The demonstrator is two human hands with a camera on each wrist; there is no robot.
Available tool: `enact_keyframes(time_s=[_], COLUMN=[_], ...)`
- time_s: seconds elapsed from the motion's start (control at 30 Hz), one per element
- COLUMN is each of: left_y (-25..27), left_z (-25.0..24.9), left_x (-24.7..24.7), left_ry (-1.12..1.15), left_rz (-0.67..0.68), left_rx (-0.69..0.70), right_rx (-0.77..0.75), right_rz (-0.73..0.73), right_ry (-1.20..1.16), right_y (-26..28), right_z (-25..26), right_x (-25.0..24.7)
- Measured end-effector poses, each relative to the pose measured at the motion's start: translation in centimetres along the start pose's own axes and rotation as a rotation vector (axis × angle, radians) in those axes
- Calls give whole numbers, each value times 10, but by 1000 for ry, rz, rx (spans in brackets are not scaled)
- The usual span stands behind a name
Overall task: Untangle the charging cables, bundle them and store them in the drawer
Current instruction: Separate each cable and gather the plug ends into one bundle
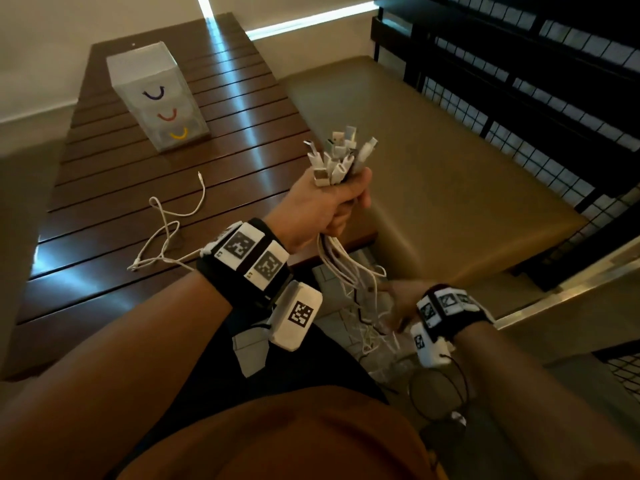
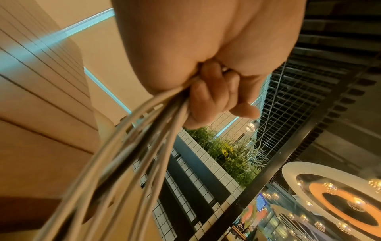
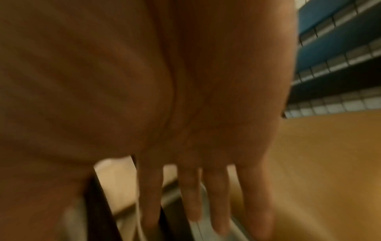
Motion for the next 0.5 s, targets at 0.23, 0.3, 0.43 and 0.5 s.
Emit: enact_keyframes(time_s=[0.23, 0.3, 0.43, 0.5], left_y=[7, 8, 9, 11], left_z=[25, 24, 18, 16], left_x=[2, -1, -7, -6], left_ry=[5, 22, -15, -33], left_rz=[-4, -17, -45, -41], left_rx=[-124, -122, -139, -148], right_rx=[-119, -96, -379, -578], right_rz=[-410, -468, -753, -763], right_ry=[56, 119, -35, -392], right_y=[96, 121, 153, 165], right_z=[57, 71, 111, 132], right_x=[-130, -146, -165, -168])
Point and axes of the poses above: each hand's wrist, its own y-axis away from the middle knuckle, its own x-axis out of the palm, z = x × y, the point moved 4 cm from there along -y, towards the middle knuckle, and after that the axes turned 5 degrees about y, right-handed, at the moved point
